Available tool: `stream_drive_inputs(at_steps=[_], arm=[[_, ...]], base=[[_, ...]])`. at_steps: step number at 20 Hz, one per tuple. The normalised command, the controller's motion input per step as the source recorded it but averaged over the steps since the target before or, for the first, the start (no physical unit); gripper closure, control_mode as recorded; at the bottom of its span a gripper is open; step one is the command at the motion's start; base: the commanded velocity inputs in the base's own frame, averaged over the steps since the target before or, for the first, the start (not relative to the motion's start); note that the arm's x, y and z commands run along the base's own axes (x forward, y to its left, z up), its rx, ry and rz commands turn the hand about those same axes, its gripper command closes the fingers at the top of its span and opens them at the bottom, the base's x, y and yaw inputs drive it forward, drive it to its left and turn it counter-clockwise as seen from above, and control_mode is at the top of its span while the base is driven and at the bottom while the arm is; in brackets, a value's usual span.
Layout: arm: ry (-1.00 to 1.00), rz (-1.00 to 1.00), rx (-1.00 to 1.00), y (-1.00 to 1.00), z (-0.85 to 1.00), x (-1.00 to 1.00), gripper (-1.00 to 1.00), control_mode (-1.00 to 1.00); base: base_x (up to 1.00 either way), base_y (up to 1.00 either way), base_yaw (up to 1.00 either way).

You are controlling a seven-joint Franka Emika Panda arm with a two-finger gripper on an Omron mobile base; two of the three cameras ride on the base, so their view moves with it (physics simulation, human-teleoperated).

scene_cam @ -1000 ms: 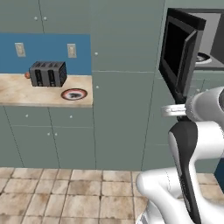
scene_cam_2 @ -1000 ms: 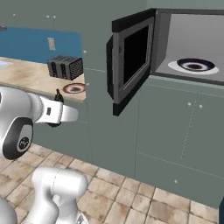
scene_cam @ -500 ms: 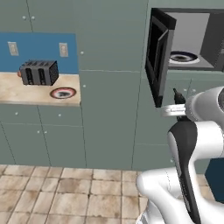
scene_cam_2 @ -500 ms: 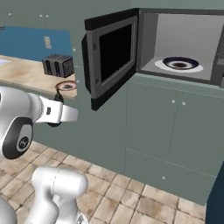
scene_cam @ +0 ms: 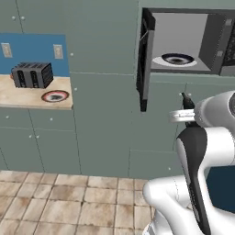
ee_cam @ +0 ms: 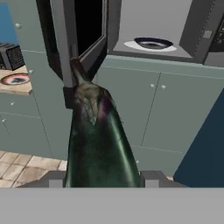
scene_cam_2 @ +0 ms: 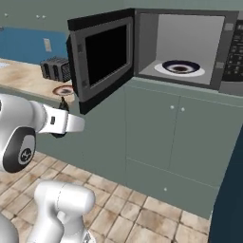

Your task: Pick the eggplant from the counter and place it in the microwave. Then turn on the microwave.

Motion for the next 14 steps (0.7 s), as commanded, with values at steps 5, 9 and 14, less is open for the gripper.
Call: stream_drive_inputs(at_steps=[5,9,14], arm=[[0.00,0.00,0.00,0.00,0.00,0.00,1.00,1.00],[0.00,0.00,0.00,0.00,0.00,0.00,1.00,1.00],[0.00,0.00,0.00,0.00,0.00,0.00,1.00,1.00]], base=[[0.01,-0.54,0.05],[0.13,-0.59,0.03],[0.32,-0.41,0.00]])
